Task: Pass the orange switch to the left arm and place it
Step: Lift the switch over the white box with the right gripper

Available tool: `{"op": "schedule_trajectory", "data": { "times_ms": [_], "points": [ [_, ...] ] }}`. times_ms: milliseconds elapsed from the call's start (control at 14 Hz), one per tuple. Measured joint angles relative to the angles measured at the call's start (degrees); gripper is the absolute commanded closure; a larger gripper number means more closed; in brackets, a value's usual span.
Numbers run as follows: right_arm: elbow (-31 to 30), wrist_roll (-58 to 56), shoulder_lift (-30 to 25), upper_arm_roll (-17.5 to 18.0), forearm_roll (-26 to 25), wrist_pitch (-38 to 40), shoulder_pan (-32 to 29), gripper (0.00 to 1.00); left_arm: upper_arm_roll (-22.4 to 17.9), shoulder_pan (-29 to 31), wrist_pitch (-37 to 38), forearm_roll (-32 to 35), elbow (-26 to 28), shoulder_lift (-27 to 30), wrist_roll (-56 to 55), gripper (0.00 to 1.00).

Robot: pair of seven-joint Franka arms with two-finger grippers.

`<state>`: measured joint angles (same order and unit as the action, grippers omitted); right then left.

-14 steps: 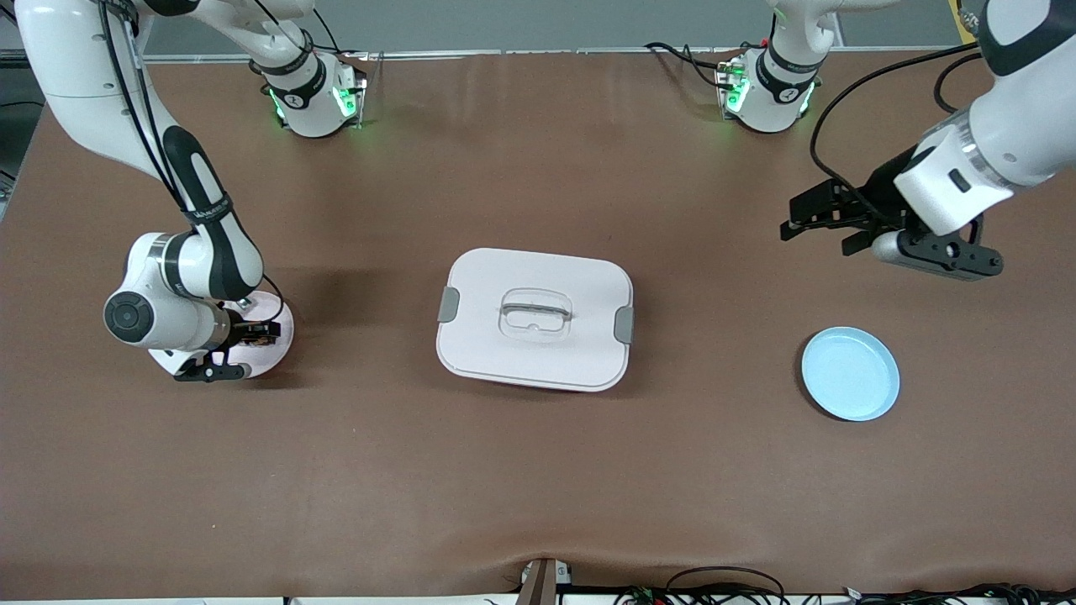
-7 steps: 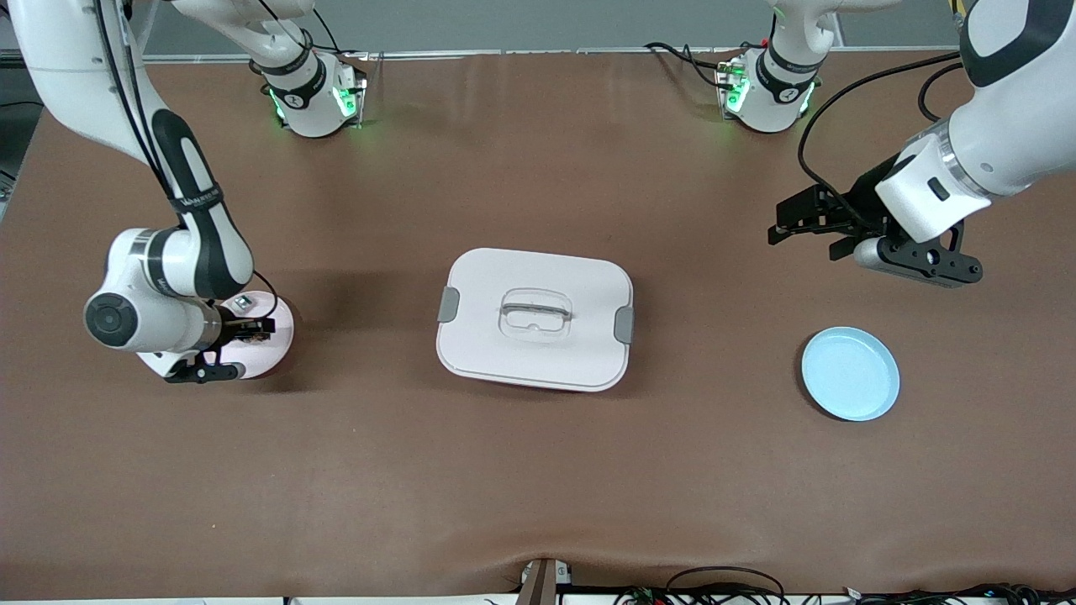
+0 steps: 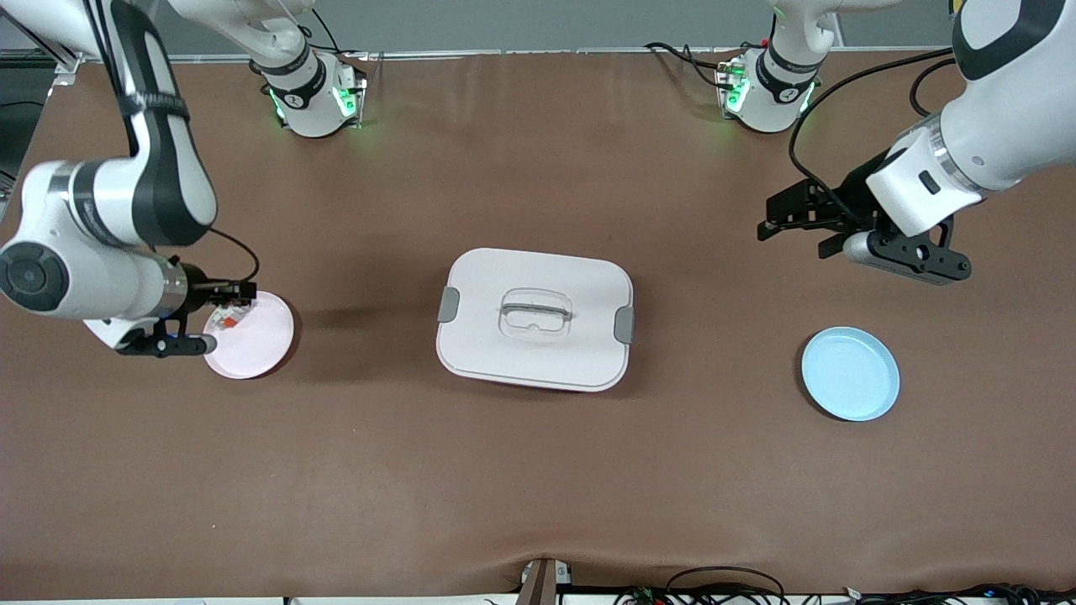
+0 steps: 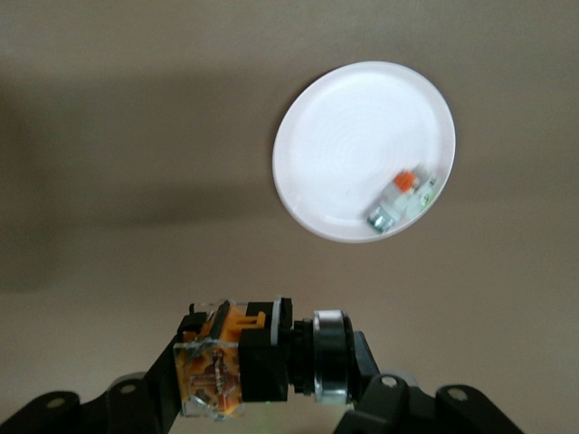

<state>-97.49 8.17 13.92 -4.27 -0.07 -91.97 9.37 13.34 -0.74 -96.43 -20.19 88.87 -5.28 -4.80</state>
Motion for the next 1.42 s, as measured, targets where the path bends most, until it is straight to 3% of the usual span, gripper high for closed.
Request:
{"op": "schedule_trajectory", "data": {
  "times_ms": [356,641,1068,1425],
  "points": [
    [10.0,21.5,-0.8,0.2,2.1,9.6,11.5,0.94,2.5,0.0,-6.5,-6.7,0.8,0.0,0.0,0.00],
    [14.3,41.7,-0.5,0.3,13.4,9.5,19.2,0.94,3.3,0.0,-10.7,-9.7,4.0,0.6,0.5,0.00],
    [17.6,58.5,2.3,0.2,30.9,1.5,20.8,0.94,3.5,1.8,-11.0,-9.9,8.1,2.0,6.2,0.00],
    [17.9,69.6,3.8,0.2,41.0,-9.1,24.1,0.94,3.5,2.4,-10.9,-9.9,8.3,2.2,8.1,0.00]
  ]
}}
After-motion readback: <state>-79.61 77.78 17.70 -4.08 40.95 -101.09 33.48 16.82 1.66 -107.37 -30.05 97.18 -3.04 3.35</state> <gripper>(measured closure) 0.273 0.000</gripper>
